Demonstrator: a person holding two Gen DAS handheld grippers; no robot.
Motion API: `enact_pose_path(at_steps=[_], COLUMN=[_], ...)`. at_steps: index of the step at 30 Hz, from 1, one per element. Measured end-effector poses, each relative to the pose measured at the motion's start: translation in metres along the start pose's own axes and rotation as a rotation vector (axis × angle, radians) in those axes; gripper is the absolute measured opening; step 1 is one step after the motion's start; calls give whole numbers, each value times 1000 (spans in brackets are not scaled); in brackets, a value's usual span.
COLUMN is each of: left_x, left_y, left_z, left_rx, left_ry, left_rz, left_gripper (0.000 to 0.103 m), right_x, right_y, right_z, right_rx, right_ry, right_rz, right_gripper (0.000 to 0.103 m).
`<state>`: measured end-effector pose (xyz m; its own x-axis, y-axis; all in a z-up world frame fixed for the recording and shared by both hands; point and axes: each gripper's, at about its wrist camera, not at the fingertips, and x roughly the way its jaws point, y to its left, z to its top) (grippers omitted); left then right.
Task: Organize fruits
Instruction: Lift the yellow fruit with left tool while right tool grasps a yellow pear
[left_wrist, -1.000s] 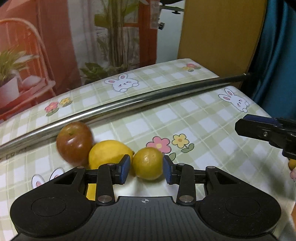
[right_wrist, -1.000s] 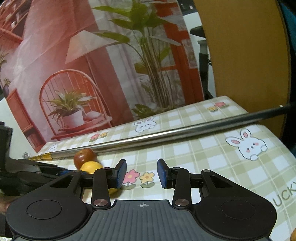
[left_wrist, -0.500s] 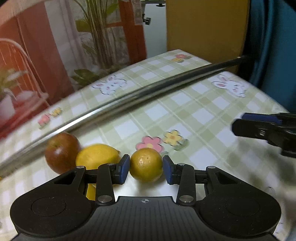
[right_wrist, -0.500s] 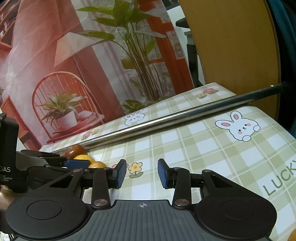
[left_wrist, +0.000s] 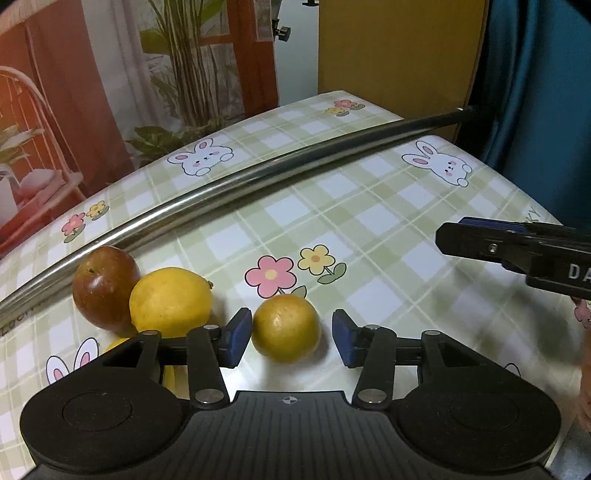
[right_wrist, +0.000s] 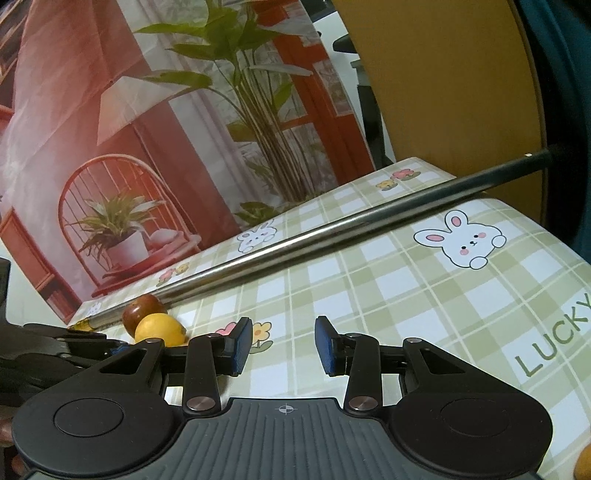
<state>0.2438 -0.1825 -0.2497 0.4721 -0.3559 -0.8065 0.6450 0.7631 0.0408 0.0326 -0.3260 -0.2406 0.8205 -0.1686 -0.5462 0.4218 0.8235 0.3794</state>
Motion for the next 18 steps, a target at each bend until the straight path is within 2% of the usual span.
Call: enact_pose_path(at_steps=[6, 11, 18], left_x=[13, 9, -30], left_y=[3, 5, 19], left_z=[2, -2, -15], left_rx=[-4, -16, -120], left_ry=[38, 34, -31], left_rz=[8, 0, -66], left_gripper=[48, 48, 48], right_x=[0, -1, -1], right_y=[-2, -3, 1], right_z=[-1, -1, -2], right_rx=[11, 15, 6], right_ry=[4, 5, 25], right_rz=[0, -1, 20], right_gripper=[36, 36, 36])
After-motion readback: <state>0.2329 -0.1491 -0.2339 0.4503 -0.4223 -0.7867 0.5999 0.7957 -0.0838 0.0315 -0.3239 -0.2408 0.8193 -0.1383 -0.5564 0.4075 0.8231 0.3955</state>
